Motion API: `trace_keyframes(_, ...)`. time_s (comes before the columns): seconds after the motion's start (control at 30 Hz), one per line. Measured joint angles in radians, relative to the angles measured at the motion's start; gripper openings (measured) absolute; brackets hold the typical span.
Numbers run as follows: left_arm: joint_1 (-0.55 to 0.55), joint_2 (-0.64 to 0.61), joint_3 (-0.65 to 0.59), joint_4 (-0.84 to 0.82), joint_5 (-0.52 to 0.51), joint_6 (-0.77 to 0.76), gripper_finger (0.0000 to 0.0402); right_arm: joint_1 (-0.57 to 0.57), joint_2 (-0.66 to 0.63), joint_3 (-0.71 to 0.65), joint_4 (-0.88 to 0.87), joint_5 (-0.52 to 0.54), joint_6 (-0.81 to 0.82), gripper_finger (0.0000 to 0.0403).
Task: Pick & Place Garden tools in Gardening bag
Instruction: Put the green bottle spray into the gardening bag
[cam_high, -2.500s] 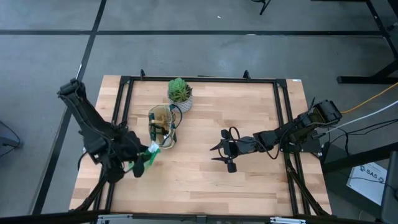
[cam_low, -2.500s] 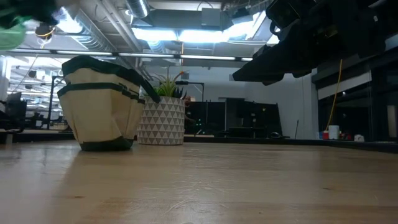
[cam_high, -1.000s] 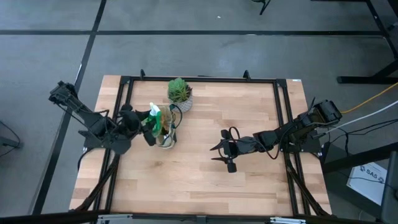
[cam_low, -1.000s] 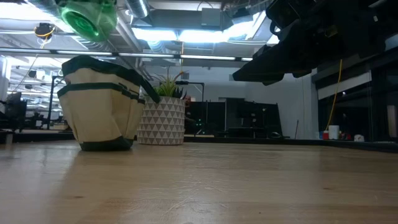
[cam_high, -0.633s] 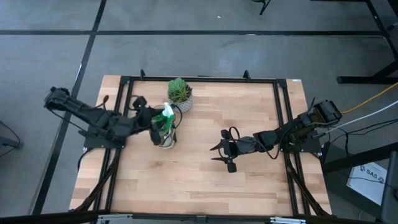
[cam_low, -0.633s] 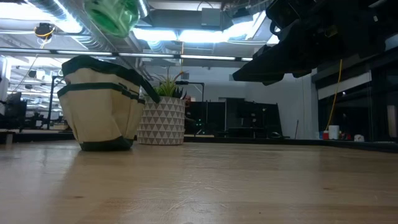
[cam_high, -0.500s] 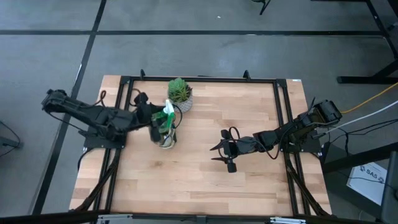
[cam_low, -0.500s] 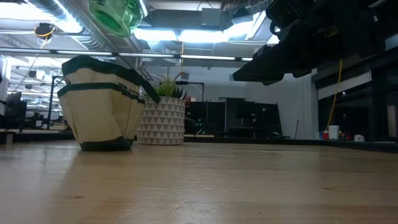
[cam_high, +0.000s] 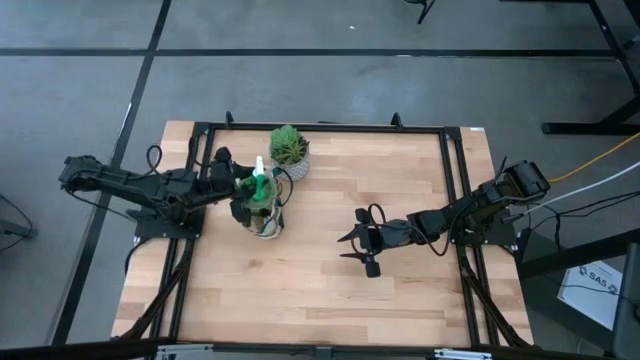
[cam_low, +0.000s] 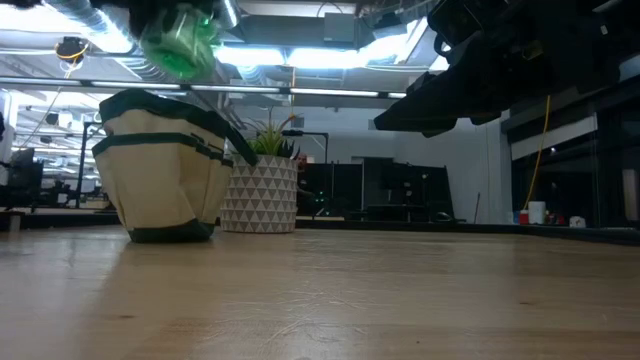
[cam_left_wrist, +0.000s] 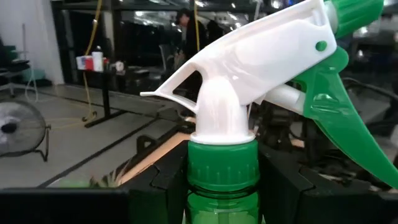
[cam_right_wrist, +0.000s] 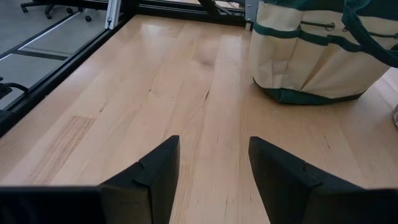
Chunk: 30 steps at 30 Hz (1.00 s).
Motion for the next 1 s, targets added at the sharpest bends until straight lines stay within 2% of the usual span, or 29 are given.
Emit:
trace_keyframes(0.3,0.051,-0.049,-0.205,0.135,0.002,-0.072,0.0147,0.000,0.000,0.000,0.000,0.000,0.000,0.0195)
trace_keyframes(0.43,0.063,-0.049,-0.251,0.188,0.002,-0.077,0.0148,0.000,0.000,0.000,0.000,0.000,0.000,0.0195)
trace_keyframes(0.57,0.079,-0.043,-0.301,0.220,-0.021,-0.153,0.0148,0.000,0.000,0.000,0.000,0.000,0.000,0.0195)
trace_keyframes(0.73,0.096,-0.022,-0.366,0.353,-0.024,-0.196,0.0149,0.000,0.000,0.000,0.000,0.000,0.000,0.0195)
trace_keyframes(1.0,0.102,0.009,-0.398,0.352,-0.025,-0.254,0.0154,0.000,0.000,0.000,0.000,0.000,0.000,0.0195)
